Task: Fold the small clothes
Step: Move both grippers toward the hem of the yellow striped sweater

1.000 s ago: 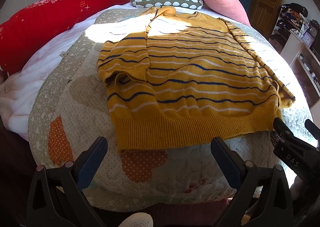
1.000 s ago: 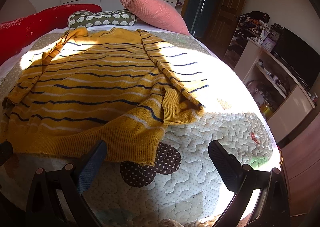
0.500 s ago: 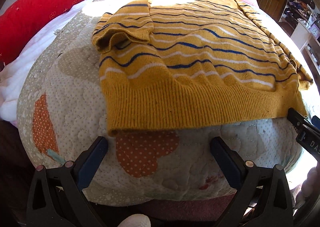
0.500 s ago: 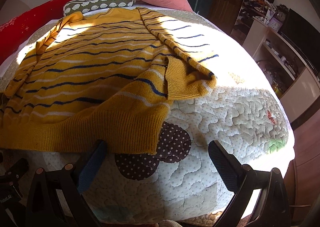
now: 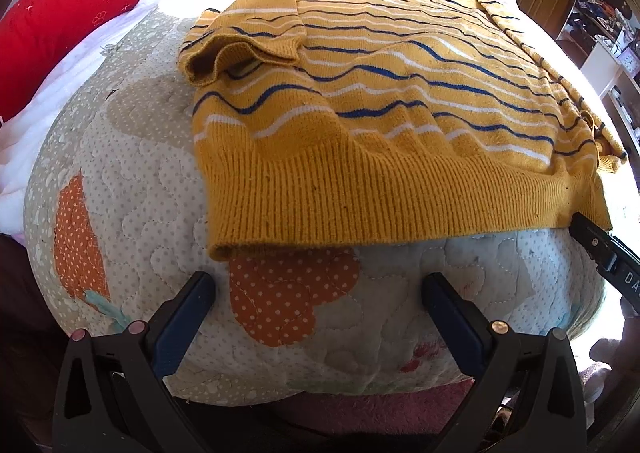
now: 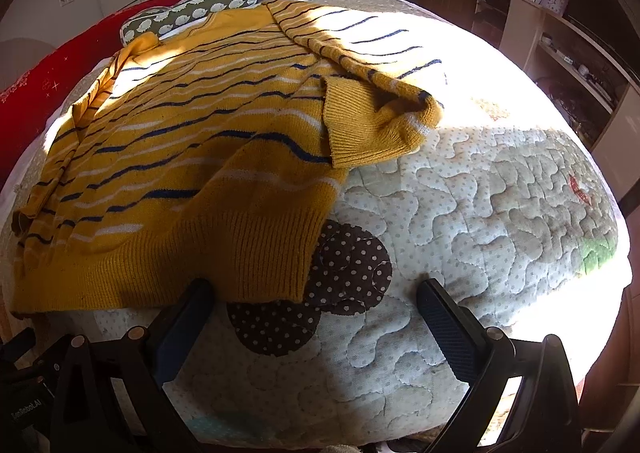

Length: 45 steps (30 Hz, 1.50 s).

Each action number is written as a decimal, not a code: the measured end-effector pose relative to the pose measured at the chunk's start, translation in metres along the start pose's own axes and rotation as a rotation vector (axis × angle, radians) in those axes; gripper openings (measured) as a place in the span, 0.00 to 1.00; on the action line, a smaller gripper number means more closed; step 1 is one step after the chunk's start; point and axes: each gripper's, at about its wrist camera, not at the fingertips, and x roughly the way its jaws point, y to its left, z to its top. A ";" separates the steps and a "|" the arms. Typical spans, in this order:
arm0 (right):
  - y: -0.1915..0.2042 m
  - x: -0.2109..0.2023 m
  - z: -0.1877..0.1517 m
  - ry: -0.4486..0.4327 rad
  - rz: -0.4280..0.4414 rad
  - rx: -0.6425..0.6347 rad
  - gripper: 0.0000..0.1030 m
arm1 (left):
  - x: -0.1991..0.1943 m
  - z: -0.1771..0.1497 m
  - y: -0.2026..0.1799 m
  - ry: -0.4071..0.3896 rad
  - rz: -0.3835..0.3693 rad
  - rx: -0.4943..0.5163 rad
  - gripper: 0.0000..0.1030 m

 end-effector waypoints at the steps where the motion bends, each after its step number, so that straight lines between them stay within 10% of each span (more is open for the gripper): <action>1: 0.002 0.000 0.000 0.000 -0.006 -0.010 1.00 | 0.000 -0.001 -0.001 0.000 0.004 0.004 1.00; 45: 0.003 0.000 -0.007 -0.014 -0.037 -0.023 0.99 | -0.011 -0.006 0.001 -0.012 -0.020 0.068 1.00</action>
